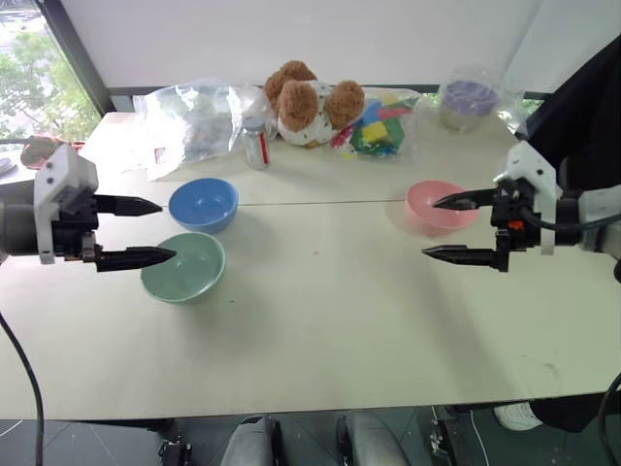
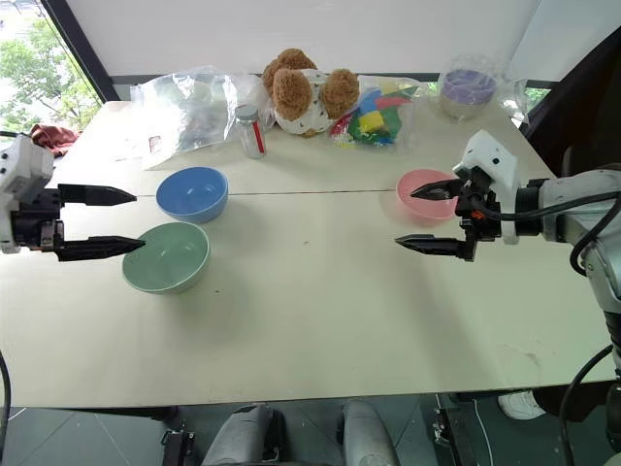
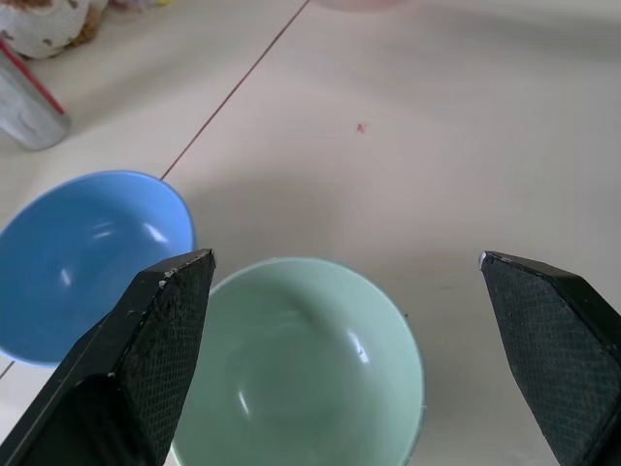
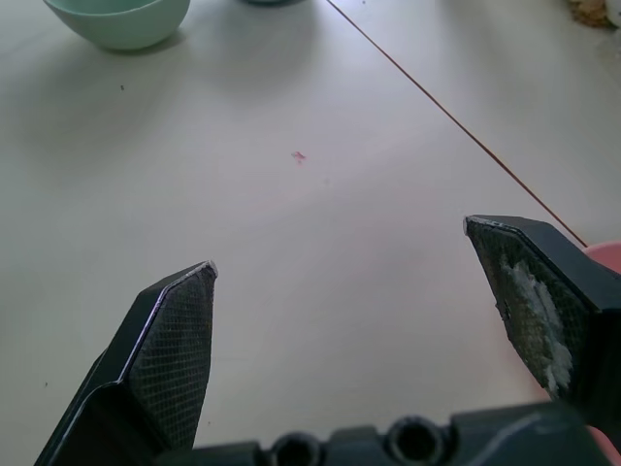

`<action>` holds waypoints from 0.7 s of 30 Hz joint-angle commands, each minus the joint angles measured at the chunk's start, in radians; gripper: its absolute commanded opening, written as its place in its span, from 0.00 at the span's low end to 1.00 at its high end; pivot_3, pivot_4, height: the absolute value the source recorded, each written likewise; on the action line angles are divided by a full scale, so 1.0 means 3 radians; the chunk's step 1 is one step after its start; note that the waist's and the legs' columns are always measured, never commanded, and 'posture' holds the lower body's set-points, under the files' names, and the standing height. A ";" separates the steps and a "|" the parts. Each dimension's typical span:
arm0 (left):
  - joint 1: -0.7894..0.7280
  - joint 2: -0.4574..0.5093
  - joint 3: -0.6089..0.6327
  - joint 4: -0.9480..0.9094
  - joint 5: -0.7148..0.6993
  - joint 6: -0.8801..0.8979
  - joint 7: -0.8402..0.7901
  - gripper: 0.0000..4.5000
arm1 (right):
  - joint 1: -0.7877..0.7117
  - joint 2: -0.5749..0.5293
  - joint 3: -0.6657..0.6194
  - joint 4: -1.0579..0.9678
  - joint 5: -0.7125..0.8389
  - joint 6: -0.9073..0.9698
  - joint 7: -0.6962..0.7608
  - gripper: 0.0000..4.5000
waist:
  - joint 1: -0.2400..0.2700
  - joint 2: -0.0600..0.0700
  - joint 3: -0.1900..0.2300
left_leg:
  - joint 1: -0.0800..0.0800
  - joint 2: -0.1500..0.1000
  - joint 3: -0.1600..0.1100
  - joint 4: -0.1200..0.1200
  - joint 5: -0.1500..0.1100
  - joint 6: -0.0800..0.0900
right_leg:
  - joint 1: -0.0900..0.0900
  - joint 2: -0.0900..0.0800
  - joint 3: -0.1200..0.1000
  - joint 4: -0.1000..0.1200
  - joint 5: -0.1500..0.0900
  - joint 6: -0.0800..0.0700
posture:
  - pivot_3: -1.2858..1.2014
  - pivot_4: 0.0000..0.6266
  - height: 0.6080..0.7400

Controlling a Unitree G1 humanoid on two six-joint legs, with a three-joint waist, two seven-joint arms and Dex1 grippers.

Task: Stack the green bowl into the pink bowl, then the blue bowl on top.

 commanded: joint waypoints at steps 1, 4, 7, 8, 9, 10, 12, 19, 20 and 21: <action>0.0027 -0.0071 0.0106 -0.0178 -0.0129 0.0056 0.0089 1.00 | -0.0076 0.0065 -0.0078 -0.0035 -0.0031 -0.0069 -0.0110 0.99 | 0.0002 0.0000 0.0000 | 0.0000 0.0000 0.0000 0.0000 0.0000 0.0000 | 0.0000 0.0000 0.0000 0.0000 0.0000 0.0000 | 0.52 0.24 1.00; 0.0020 -0.0149 0.0135 -0.0301 -0.0222 0.0133 0.0213 1.00 | -0.0109 0.0122 -0.0048 -0.0014 -0.0053 -0.0084 -0.0171 0.99 | 0.0003 0.0000 0.0000 | 0.0000 0.0000 0.0000 0.0000 0.0000 0.0000 | 0.0000 0.0000 0.0001 0.0000 0.0000 0.0000 | 0.52 0.24 1.00; 0.0055 -0.0185 0.0190 -0.0392 -0.0300 0.0204 0.0278 1.00 | -0.0133 0.0177 -0.0015 -0.0092 -0.0056 -0.0030 -0.0253 0.99 | 0.0002 0.0000 0.0000 | 0.0000 0.0000 0.0000 0.0000 0.0000 0.0000 | 0.0000 -0.0001 0.0001 0.0000 0.0000 0.0000 | 0.52 0.24 1.00; 0.0073 -0.0189 0.0193 -0.0432 -0.0317 0.0221 0.0305 1.00 | -0.0146 0.0189 -0.0008 -0.0108 -0.0058 -0.0009 -0.0275 0.99 | 0.0002 0.0000 0.0000 | 0.0000 0.0000 -0.0001 0.0000 0.0000 0.0000 | 0.0000 -0.0001 0.0001 0.0000 0.0000 0.0000 | 0.52 0.24 1.00; 0.0078 -0.0211 0.0206 -0.0466 -0.0360 0.0254 0.0338 1.00 | -0.0164 0.0199 0.0000 -0.0115 -0.0062 0.0007 -0.0289 0.99 | 0.0002 0.0000 0.0000 | 0.0000 0.0000 -0.0001 0.0000 0.0000 0.0000 | 0.0000 -0.0001 0.0001 0.0000 0.0000 0.0000 | 0.52 0.24 1.00; 0.0080 -0.0238 0.0220 -0.0497 -0.0407 0.0295 0.0370 1.00 | -0.0176 0.0207 0.0005 -0.0121 -0.0063 0.0021 -0.0300 0.99 | 0.0002 0.0000 0.0000 | 0.0000 0.0000 -0.0001 0.0000 0.0000 0.0000 | 0.0000 0.0000 0.0001 0.0000 0.0000 0.0000 | 0.52 0.24 1.00; 0.0111 -0.0306 0.0205 -0.0599 -0.0461 0.0337 0.0456 1.00 | -0.0188 0.0228 0.0015 -0.0096 -0.0071 0.0025 -0.0315 0.99 | 0.0002 0.0000 0.0000 | 0.0000 0.0000 -0.0001 0.0000 0.0000 0.0000 | 0.0000 -0.0001 0.0001 0.0000 0.0000 0.0000 | 0.52 0.24 1.00; 0.0209 -0.0364 0.0249 -0.0761 -0.0526 0.0368 0.0607 1.00 | -0.0245 0.0225 0.0041 -0.0023 -0.0058 0.0127 -0.0365 0.99 | 0.0003 0.0000 0.0000 | 0.0000 0.0000 -0.0002 0.0000 0.0000 0.0000 | 0.0001 -0.0001 0.0000 0.0000 0.0000 0.0000 | 0.52 0.24 1.00; 0.0193 -0.0369 0.0230 -0.0768 -0.0524 0.0355 0.0628 1.00 | -0.0238 0.0213 0.0040 0.0003 -0.0076 0.0118 -0.0361 0.99 | 0.0003 0.0000 0.0000 | 0.0000 0.0000 -0.0002 0.0000 0.0000 0.0000 | 0.0001 -0.0001 0.0001 0.0000 0.0000 0.0000 | 0.52 0.24 1.00; 0.0185 -0.0373 0.0202 -0.0769 -0.0505 0.0322 0.0638 1.00 | -0.0224 0.0203 0.0049 0.0028 -0.0105 0.0092 -0.0356 0.99 | 0.0003 0.0000 0.0000 | 0.0000 0.0000 -0.0001 0.0000 0.0000 0.0000 | 0.0001 -0.0002 0.0001 0.0000 0.0000 0.0000 | 0.52 0.24 1.00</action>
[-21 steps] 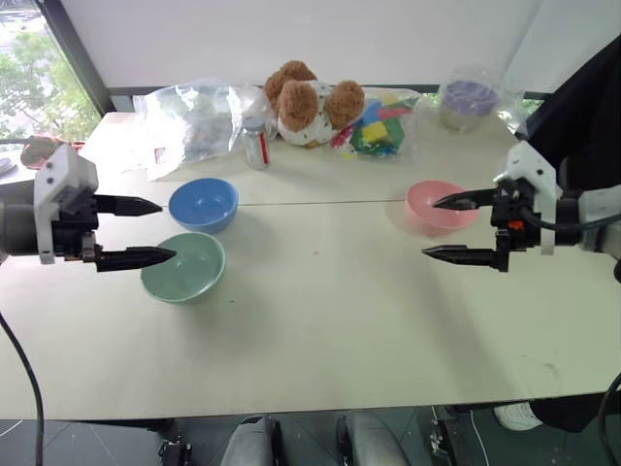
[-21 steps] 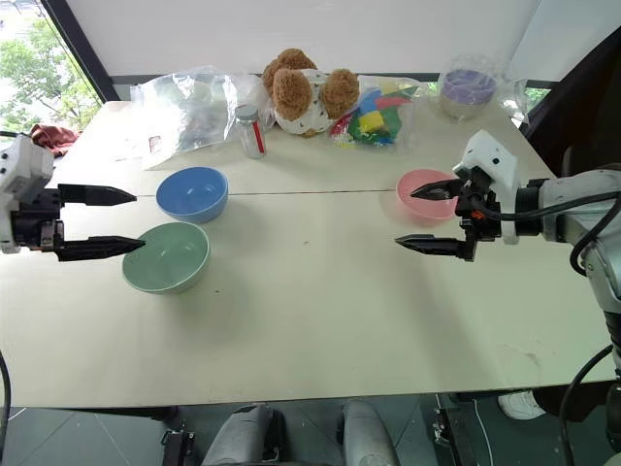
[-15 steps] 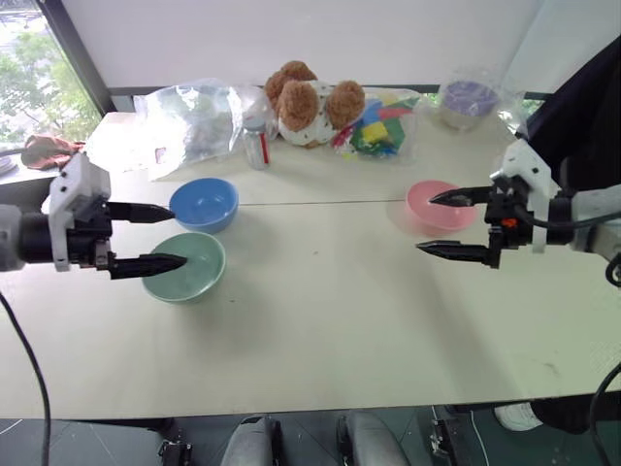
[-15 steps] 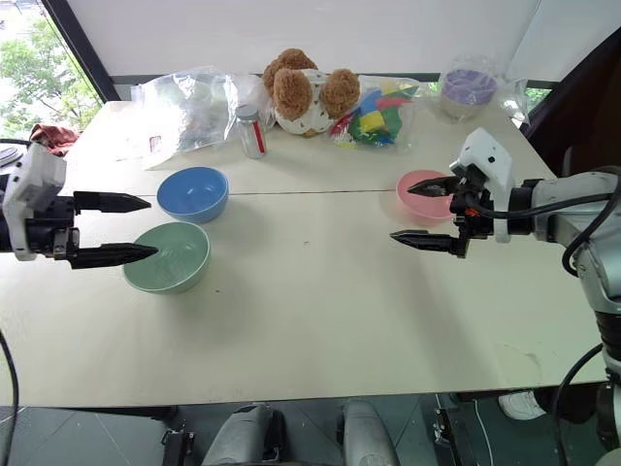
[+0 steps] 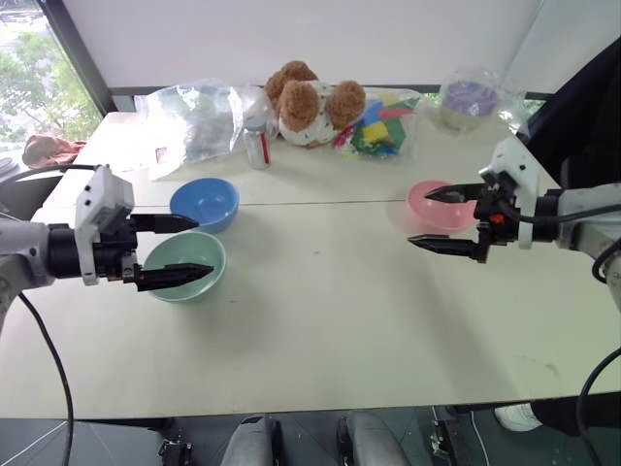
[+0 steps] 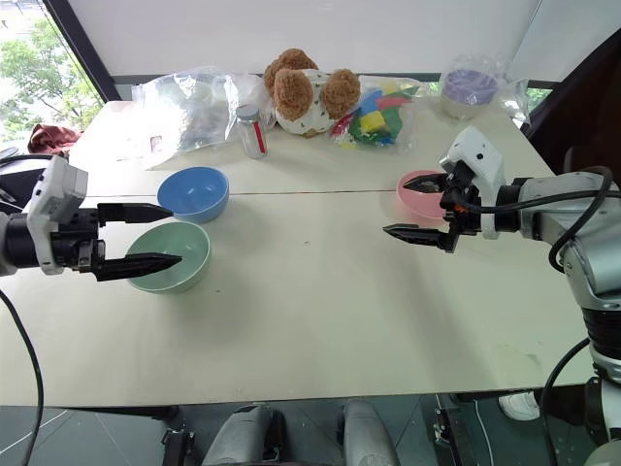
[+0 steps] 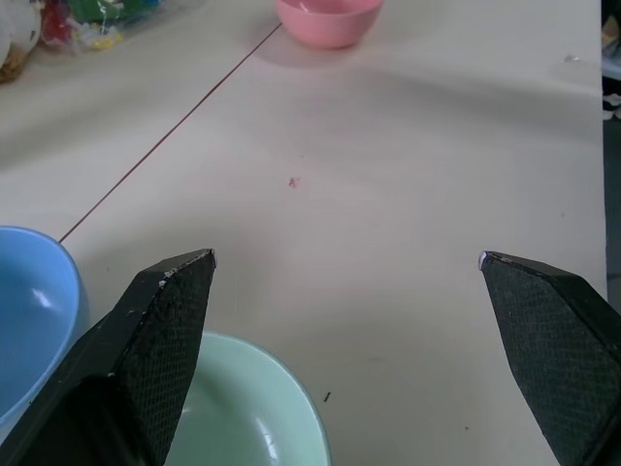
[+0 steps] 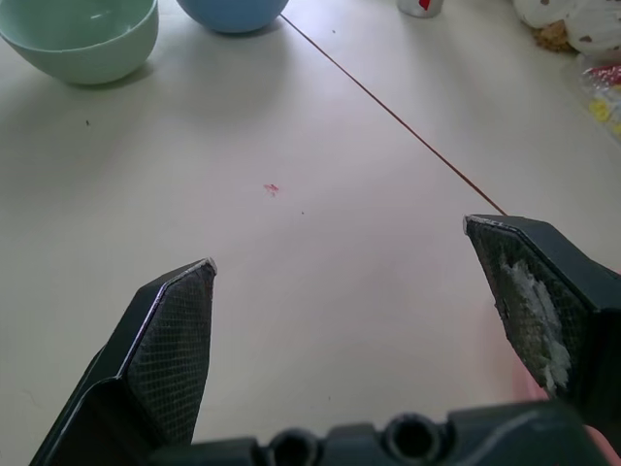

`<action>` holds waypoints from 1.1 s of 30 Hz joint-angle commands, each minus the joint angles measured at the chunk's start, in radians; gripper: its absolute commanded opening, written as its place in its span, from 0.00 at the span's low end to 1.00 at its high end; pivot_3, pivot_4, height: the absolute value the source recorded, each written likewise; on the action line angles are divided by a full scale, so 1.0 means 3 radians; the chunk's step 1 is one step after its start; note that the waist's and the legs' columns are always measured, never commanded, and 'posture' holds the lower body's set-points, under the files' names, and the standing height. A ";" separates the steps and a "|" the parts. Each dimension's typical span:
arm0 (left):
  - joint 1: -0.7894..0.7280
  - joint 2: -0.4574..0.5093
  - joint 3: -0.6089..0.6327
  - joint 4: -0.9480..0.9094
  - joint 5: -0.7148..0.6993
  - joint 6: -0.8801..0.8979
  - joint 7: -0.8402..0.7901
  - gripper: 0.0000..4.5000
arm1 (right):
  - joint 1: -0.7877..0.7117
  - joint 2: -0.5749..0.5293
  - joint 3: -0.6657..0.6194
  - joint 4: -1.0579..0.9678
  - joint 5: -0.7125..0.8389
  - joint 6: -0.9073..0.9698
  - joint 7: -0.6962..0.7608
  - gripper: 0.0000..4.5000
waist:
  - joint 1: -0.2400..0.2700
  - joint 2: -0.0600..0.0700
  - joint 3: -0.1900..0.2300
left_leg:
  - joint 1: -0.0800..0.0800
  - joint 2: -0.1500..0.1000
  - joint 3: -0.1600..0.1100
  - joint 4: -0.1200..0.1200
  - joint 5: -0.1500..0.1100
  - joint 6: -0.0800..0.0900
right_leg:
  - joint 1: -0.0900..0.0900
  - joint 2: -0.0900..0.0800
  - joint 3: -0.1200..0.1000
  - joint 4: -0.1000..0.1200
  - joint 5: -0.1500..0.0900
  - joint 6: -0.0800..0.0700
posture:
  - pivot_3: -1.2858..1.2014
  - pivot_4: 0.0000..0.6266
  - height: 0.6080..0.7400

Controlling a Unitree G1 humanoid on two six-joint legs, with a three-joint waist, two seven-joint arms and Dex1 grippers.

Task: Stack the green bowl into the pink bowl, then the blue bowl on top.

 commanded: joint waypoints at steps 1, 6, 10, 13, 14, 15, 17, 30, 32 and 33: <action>-0.0089 -0.0004 0.0067 -0.0071 -0.0013 -0.0080 0.0067 1.00 | -0.0055 -0.0032 -0.0045 0.0044 -0.0078 -0.0059 -0.0025 0.99 | 0.0000 0.0000 0.0000 | 0.0000 0.0000 0.0000 0.0000 0.0000 0.0000 | 0.0000 0.0000 0.0000 0.0000 0.0000 0.0000 | 0.52 0.24 1.00; -0.0129 -0.0023 -0.0030 -0.0055 0.0014 -0.0129 0.0081 1.00 | -0.0049 0.0011 0.0027 0.0230 -0.0233 -0.0053 -0.0139 0.99 | 0.0000 0.0000 0.0000 | 0.0000 -0.0001 0.0000 0.0000 0.0000 0.0000 | 0.0001 0.0000 0.0000 0.0000 0.0000 0.0000 | 0.52 0.24 1.00; -0.0323 -0.0108 -0.0142 0.0058 -0.0014 -0.0097 0.0118 1.00 | -0.0373 0.0211 0.0424 0.0924 -0.0667 -0.0274 -0.0231 0.99 | -0.0007 -0.0001 -0.0001 | 0.0002 -0.0002 0.0002 0.0001 0.0000 -0.0001 | 0.0003 0.0001 0.0001 0.0000 0.0000 0.0000 | 0.52 0.24 1.00; -0.0389 -0.0153 -0.0287 0.0103 0.0095 -0.0177 0.0119 1.00 | -0.0786 0.0474 0.0767 0.1772 -0.1096 -0.0771 -0.0209 0.99 | -0.0035 0.0000 0.0000 | 0.0007 -0.0002 0.0008 0.0001 0.0000 -0.0001 | 0.0004 0.0003 0.0007 0.0002 0.0001 0.0000 | 0.52 0.24 1.00; -0.0401 -0.0166 -0.0314 0.0097 0.0107 -0.0186 0.0128 1.00 | -0.0927 0.0564 0.0872 0.2094 -0.1234 -0.0949 -0.0187 0.99 | -0.0032 0.0000 0.0000 | 0.0008 -0.0002 0.0009 0.0001 0.0001 -0.0001 | 0.0003 0.0004 0.0008 0.0002 0.0001 0.0000 | 0.52 0.24 1.00; -0.0408 -0.0180 -0.0334 0.0080 0.0115 -0.0191 0.0141 1.00 | -0.1048 0.0645 0.0937 0.2391 -0.1331 -0.1081 -0.0163 0.99 | -0.0028 0.0000 0.0000 | 0.0007 -0.0001 0.0008 -0.0002 0.0001 -0.0002 | 0.0002 0.0005 0.0007 0.0003 0.0001 0.0000 | 0.52 0.24 1.00; -0.0395 -0.0199 -0.0336 0.0049 0.0131 -0.0208 0.0159 1.00 | -0.1280 0.0811 0.1079 0.3037 -0.1554 -0.1398 -0.0152 0.99 | -0.0028 0.0000 0.0000 | 0.0005 0.0001 0.0007 -0.0003 0.0002 -0.0003 | -0.0001 0.0008 0.0006 0.0002 0.0000 -0.0001 | 0.52 0.24 1.00; -0.0135 -0.0171 -0.0149 -0.0176 0.0088 -0.0172 0.0313 1.00 | -0.1861 0.1211 0.1104 0.4365 -0.2009 -0.2133 0.0163 0.10 | -0.0033 0.0000 0.0000 | 0.0001 0.0000 0.0009 -0.0004 0.0011 -0.0020 | -0.0004 0.0002 0.0007 0.0001 0.0001 0.0000 | 0.52 0.24 1.00; -0.0135 -0.0171 -0.0140 -0.0175 0.0083 -0.0166 0.0320 1.00 | -0.1879 0.1195 0.1110 0.4300 -0.2048 -0.2224 0.0222 0.01 | -0.0063 0.0000 0.0000 | 0.0003 0.0001 0.0009 -0.0004 0.0011 -0.0021 | -0.0003 0.0002 0.0008 0.0002 0.0001 0.0000 | 0.52 0.24 1.00; -0.0138 -0.0172 -0.0137 -0.0175 0.0076 -0.0162 0.0323 1.00 | -0.1879 0.1186 0.1108 0.4260 -0.2063 -0.2269 0.0262 0.01 | -0.0075 0.0000 0.0000 | 0.0004 0.0001 0.0008 -0.0004 0.0011 -0.0020 | -0.0002 0.0002 0.0007 0.0002 0.0001 0.0000 | 0.52 0.24 1.00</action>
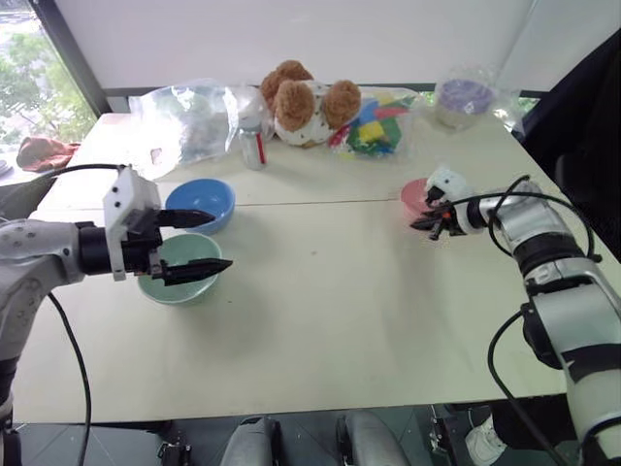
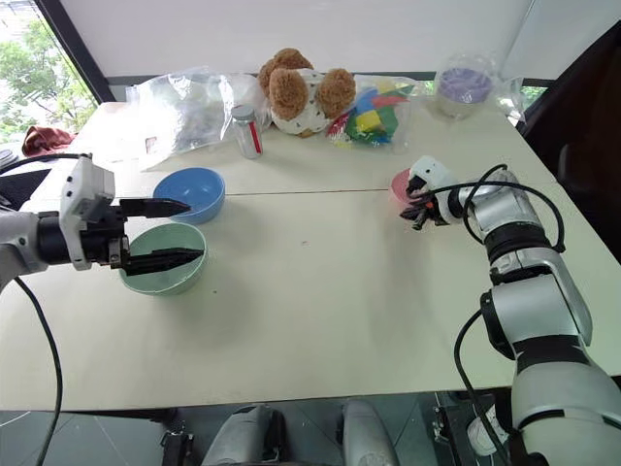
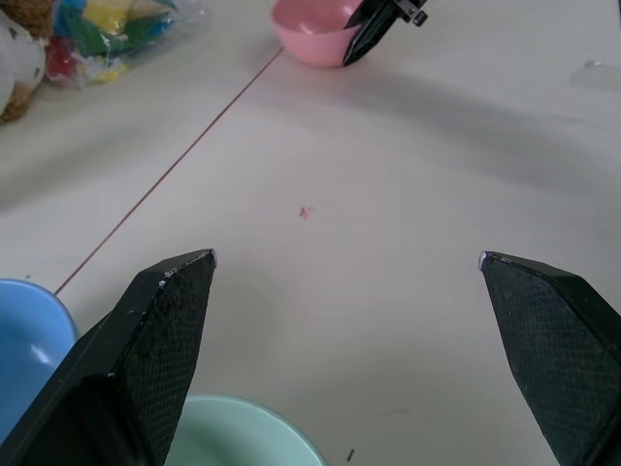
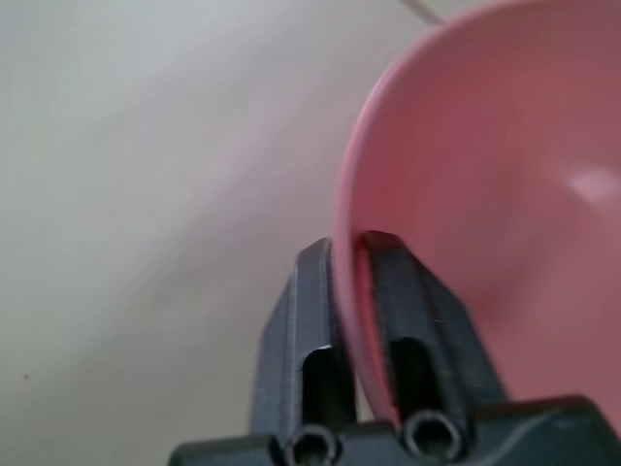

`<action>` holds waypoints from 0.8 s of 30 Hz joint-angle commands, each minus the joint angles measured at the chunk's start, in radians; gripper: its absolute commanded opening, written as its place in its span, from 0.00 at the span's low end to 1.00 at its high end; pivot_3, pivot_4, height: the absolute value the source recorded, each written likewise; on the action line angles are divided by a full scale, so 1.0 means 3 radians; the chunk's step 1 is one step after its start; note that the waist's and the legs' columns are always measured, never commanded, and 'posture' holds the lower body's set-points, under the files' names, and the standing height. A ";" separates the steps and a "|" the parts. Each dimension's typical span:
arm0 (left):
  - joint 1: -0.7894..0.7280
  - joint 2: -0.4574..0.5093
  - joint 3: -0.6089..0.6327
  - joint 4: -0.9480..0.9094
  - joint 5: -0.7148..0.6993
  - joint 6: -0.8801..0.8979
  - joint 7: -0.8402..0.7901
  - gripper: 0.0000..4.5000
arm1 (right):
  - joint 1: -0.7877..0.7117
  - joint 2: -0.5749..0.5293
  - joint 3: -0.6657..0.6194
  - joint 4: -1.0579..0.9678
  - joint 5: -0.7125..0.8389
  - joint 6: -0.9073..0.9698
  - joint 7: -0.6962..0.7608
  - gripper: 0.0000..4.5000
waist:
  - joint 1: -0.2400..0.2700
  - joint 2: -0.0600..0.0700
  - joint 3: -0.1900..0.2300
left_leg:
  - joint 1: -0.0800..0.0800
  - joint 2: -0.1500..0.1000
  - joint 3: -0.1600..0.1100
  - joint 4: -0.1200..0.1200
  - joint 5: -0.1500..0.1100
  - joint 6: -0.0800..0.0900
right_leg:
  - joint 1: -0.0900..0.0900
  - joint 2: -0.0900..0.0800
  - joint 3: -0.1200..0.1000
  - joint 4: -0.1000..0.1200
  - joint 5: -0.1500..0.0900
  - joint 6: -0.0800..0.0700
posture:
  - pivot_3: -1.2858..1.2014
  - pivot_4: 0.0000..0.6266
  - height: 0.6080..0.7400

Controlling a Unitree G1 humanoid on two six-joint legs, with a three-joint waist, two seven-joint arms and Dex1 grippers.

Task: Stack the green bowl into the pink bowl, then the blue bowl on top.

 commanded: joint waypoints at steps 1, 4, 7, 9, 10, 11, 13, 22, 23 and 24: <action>-0.0033 0.0045 0.0123 -0.0068 -0.0041 -0.0010 0.0014 1.00 | -0.0040 -0.0026 -0.0053 -0.0291 0.0005 -0.0142 0.0241 0.01 | -0.0022 0.0000 0.0000 | 0.0000 0.0000 -0.0001 0.0000 0.0000 0.0001 | 0.0001 0.0000 -0.0001 0.0000 0.0000 0.0000 | 0.52 0.24 1.00; -0.0091 0.0074 0.0110 0.0014 -0.0021 -0.0030 -0.0013 1.00 | 0.0166 -0.0081 -0.0104 -0.1336 0.0316 0.0108 0.0848 0.01 | -0.0030 0.0002 0.0001 | -0.0001 0.0000 -0.0003 -0.0002 -0.0001 0.0001 | 0.0000 0.0000 -0.0002 0.0001 0.0000 0.0000 | 0.52 0.24 1.00; -0.0154 0.0097 0.0086 0.0085 0.0002 -0.0042 -0.0040 1.00 | 0.0523 -0.0083 -0.0067 -0.2432 0.0535 0.0428 0.1089 0.01 | -0.0035 0.0002 0.0001 | -0.0001 0.0004 -0.0006 -0.0003 -0.0005 0.0008 | -0.0002 0.0003 -0.0005 0.0001 0.0000 0.0000 | 0.52 0.24 1.00; -0.0200 0.0105 0.0063 0.0131 0.0026 -0.0053 -0.0058 1.00 | 0.0734 -0.0032 0.0001 -0.2975 0.0604 0.0589 0.1106 0.01 | -0.0026 0.0002 0.0001 | -0.0002 0.0005 -0.0011 -0.0005 -0.0006 0.0008 | -0.0001 0.0003 -0.0009 0.0002 0.0000 0.0000 | 0.52 0.24 1.00; -0.0226 0.0110 0.0052 0.0151 0.0032 -0.0053 -0.0065 1.00 | 0.0827 0.0024 0.0062 -0.3213 0.0618 0.0639 0.1089 0.01 | -0.0022 0.0002 0.0001 | -0.0002 0.0004 -0.0012 -0.0004 -0.0006 0.0009 | -0.0001 0.0003 -0.0010 0.0002 0.0000 0.0000 | 0.52 0.24 1.00; -0.0252 0.0112 0.0040 0.0174 0.0041 -0.0058 -0.0075 1.00 | 0.0889 0.0079 0.0118 -0.3376 0.0613 0.0687 0.1065 0.01 | -0.0019 0.0001 0.0001 | -0.0003 0.0004 -0.0012 -0.0003 -0.0006 0.0009 | -0.0001 0.0002 -0.0010 0.0001 0.0000 0.0000 | 0.52 0.24 1.00; -0.0276 0.0117 0.0023 0.0197 0.0062 -0.0068 -0.0095 1.00 | 0.0955 0.0161 0.0217 -0.3530 0.0538 0.0679 0.0996 0.01 | -0.0018 0.0001 0.0001 | -0.0003 0.0001 -0.0011 0.0001 -0.0006 0.0009 | 0.0001 -0.0001 -0.0009 0.0001 0.0000 0.0000 | 0.52 0.24 1.00; -0.0256 0.0137 0.0055 0.0201 0.0114 -0.0074 -0.0136 1.00 | 0.1065 0.0272 0.0585 -0.3530 0.0196 0.0215 0.0867 0.01 | -0.0008 0.0001 0.0000 | -0.0003 -0.0002 -0.0013 0.0002 -0.0006 0.0009 | 0.0001 -0.0002 -0.0011 0.0002 0.0000 0.0000 | 0.52 0.24 1.00; -0.0249 0.0134 0.0059 0.0196 0.0116 -0.0072 -0.0134 1.00 | 0.1078 0.0266 0.0618 -0.3500 0.0151 0.0148 0.0858 0.01 | -0.0010 0.0001 0.0000 | -0.0003 -0.0002 -0.0013 0.0001 -0.0006 0.0009 | 0.0001 -0.0002 -0.0011 0.0002 0.0000 0.0000 | 0.52 0.24 1.00; -0.0243 0.0131 0.0064 0.0189 0.0115 -0.0069 -0.0131 1.00 | 0.1089 0.0270 0.0634 -0.3477 0.0127 0.0109 0.0847 0.01 | -0.0012 0.0001 0.0000 | -0.0003 -0.0002 -0.0013 0.0002 -0.0006 0.0009 | 0.0001 -0.0001 -0.0011 0.0002 0.0000 0.0000 | 0.52 0.24 1.00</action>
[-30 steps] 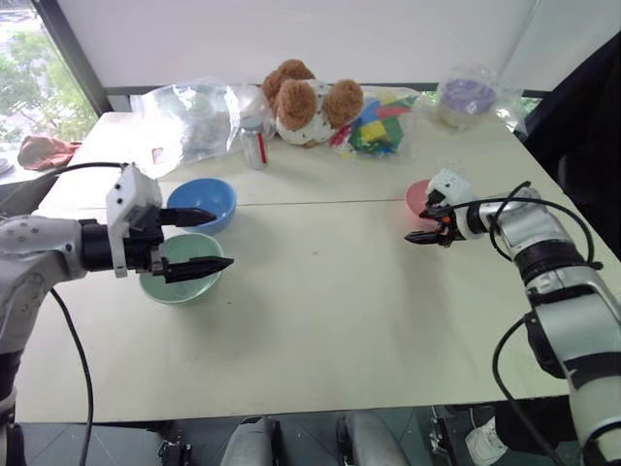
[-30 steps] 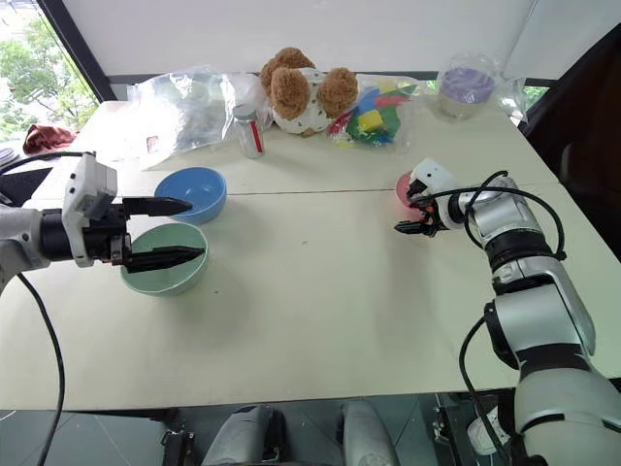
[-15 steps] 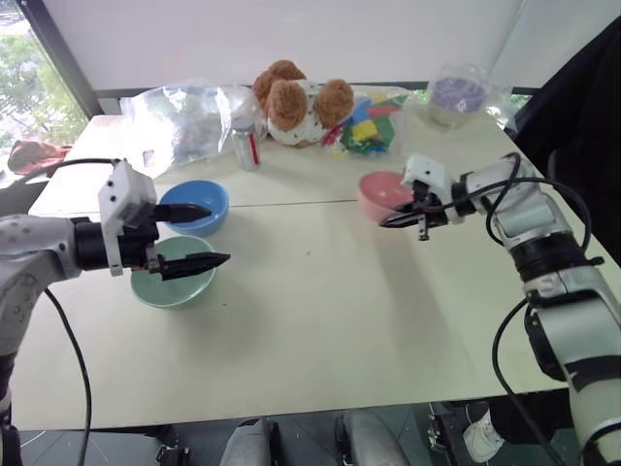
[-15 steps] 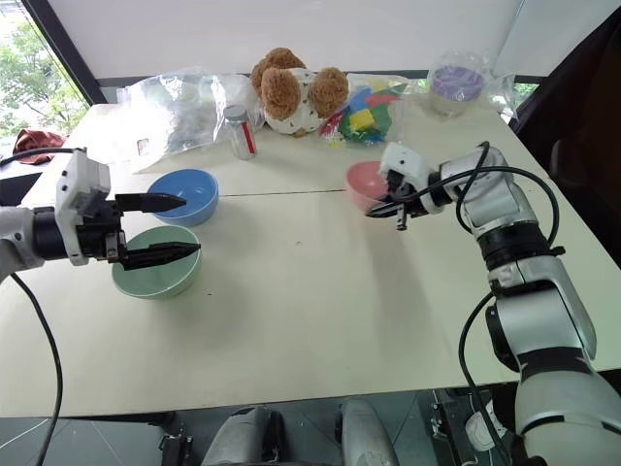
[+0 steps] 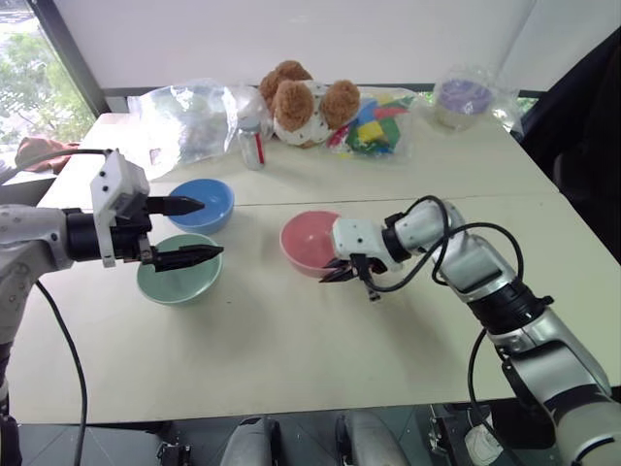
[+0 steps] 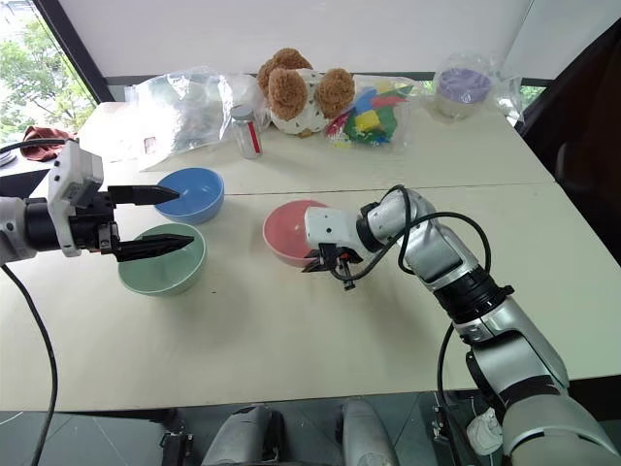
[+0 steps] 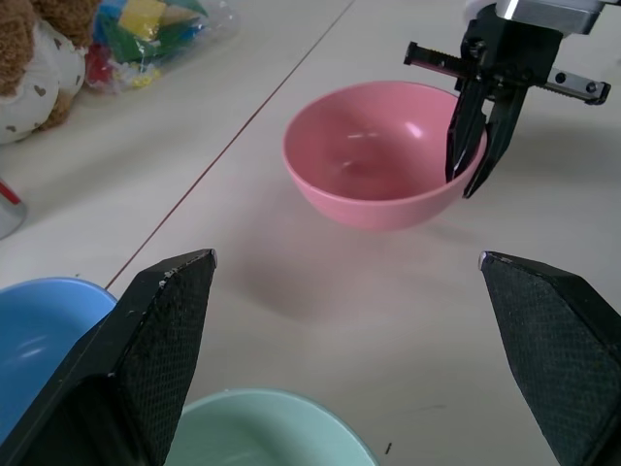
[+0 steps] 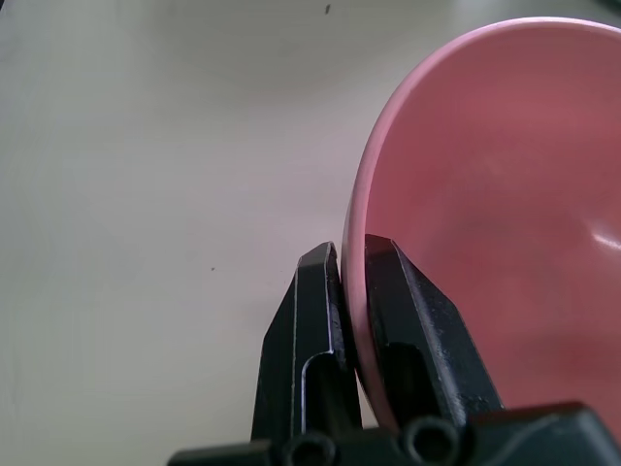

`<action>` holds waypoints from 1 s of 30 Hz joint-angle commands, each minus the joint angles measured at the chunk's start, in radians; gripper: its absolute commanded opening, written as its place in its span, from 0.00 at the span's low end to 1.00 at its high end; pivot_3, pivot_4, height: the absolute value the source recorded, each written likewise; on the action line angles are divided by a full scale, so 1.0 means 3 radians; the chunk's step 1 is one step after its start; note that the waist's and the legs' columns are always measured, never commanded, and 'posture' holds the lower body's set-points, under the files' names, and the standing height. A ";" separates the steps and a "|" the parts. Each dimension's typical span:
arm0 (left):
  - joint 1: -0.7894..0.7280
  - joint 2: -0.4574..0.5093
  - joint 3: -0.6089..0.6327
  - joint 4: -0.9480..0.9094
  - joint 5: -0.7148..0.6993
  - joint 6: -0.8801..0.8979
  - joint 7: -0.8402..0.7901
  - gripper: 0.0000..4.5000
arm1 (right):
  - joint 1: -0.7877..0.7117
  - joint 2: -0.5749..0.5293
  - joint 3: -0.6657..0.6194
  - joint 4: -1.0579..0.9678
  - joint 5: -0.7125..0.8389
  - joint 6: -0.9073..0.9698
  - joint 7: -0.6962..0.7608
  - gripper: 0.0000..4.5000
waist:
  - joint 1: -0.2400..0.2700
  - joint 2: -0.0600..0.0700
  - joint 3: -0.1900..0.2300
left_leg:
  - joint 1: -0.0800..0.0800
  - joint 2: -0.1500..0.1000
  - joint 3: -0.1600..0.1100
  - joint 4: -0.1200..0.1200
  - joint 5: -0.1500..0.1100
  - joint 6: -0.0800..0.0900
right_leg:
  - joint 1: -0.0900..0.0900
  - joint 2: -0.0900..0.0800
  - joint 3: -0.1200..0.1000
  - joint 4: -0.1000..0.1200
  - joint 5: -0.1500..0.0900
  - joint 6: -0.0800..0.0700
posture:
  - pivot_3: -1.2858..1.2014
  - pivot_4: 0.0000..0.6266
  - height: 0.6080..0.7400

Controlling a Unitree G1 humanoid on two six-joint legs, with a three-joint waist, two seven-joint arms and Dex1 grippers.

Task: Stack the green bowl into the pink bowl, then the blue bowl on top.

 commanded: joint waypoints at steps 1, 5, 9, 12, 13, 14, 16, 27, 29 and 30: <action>-0.0001 0.0056 0.0103 -0.0063 -0.0010 -0.0039 -0.0003 1.00 | 0.0012 0.0003 0.0039 -0.0012 -0.0094 -0.0188 -0.0034 0.01 | -0.0003 0.0000 0.0000 | 0.0000 0.0000 0.0000 0.0000 0.0000 0.0000 | 0.0000 0.0000 0.0000 0.0000 0.0000 0.0000 | 0.52 0.24 1.00; 0.0084 0.0057 0.0139 -0.0104 -0.0013 -0.0026 0.0016 1.00 | 0.0016 0.0033 0.0028 -0.0011 -0.0086 -0.0180 -0.0043 0.37 | -0.0008 0.0000 0.0000 | 0.0000 0.0000 0.0000 0.0001 0.0000 0.0000 | 0.0000 0.0000 0.0001 0.0000 0.0000 0.0000 | 0.52 0.24 1.00; 0.0186 0.0105 0.0142 -0.0148 0.0036 -0.0048 0.0006 1.00 | -0.0032 -0.0013 -0.0093 -0.0193 0.0085 0.0030 0.0057 0.82 | -0.0011 0.0000 0.0000 | 0.0001 0.0001 0.0000 0.0000 0.0000 0.0000 | 0.0000 0.0000 0.0000 0.0000 0.0000 0.0000 | 0.52 0.24 1.00; 0.0281 0.0164 0.0160 -0.0190 0.0100 -0.0087 -0.0004 1.00 | -0.0113 -0.0106 -0.0334 -0.0382 0.0307 0.0291 0.0096 0.98 | -0.0009 0.0000 0.0000 | 0.0000 0.0001 -0.0001 0.0000 0.0000 0.0000 | 0.0000 0.0000 0.0000 0.0000 0.0000 0.0000 | 0.52 0.24 1.00; 0.0345 0.0207 0.0181 -0.0205 0.0150 -0.0125 -0.0020 1.00 | -0.0150 -0.0155 -0.0489 -0.0488 0.0481 0.0494 0.0124 0.98 | -0.0008 0.0000 0.0000 | 0.0001 0.0000 0.0000 0.0000 0.0000 0.0000 | 0.0000 -0.0001 0.0000 0.0000 0.0000 0.0000 | 0.52 0.24 1.00; 0.0416 0.0254 0.0218 -0.0212 0.0204 -0.0158 -0.0034 1.00 | -0.0195 -0.0210 -0.0674 -0.0596 0.0706 0.0747 0.0156 0.98 | -0.0006 0.0000 0.0000 | 0.0000 0.0000 -0.0001 0.0000 0.0000 0.0000 | 0.0000 -0.0001 0.0000 0.0000 0.0000 0.0000 | 0.52 0.24 1.00; 0.0618 0.0370 0.0332 -0.0216 0.0332 -0.0238 -0.0079 1.00 | -0.0262 -0.0307 -0.1048 -0.0786 0.1183 0.1256 0.0178 0.98 | -0.0005 0.0000 0.0001 | 0.0000 0.0000 -0.0001 -0.0001 0.0000 0.0000 | 0.0000 -0.0002 0.0000 -0.0001 0.0000 0.0000 | 0.52 0.24 1.00; 0.1596 0.0546 0.0586 -0.0114 0.0826 -0.0728 -0.0451 1.00 | -0.0122 -0.0615 -0.2035 -0.1351 0.2722 0.2892 -0.0371 0.98 | -0.0004 -0.0001 -0.0001 | 0.0002 0.0001 -0.0006 -0.0011 -0.0001 0.0000 | 0.0003 -0.0015 -0.0007 -0.0007 -0.0001 -0.0004 | 0.52 0.24 1.00; 0.1647 0.0547 0.0458 -0.0022 0.0987 -0.0908 -0.0463 1.00 | 0.0070 -0.0738 -0.1984 -0.1485 0.2694 0.2841 -0.0426 0.98 | -0.0005 -0.0001 -0.0001 | 0.0002 0.0000 -0.0006 -0.0013 -0.0001 0.0000 | 0.0003 -0.0018 -0.0007 -0.0010 -0.0001 -0.0004 | 0.52 0.24 1.00; 0.1650 0.0546 0.0398 0.0029 0.1056 -0.0992 -0.0459 1.00 | 0.0146 -0.0786 -0.1959 -0.1536 0.2675 0.2806 -0.0450 0.98 | -0.0002 -0.0001 -0.0001 | 0.0002 -0.0002 -0.0005 -0.0014 -0.0001 0.0000 | 0.0003 -0.0020 -0.0007 -0.0011 -0.0001 -0.0004 | 0.52 0.24 1.00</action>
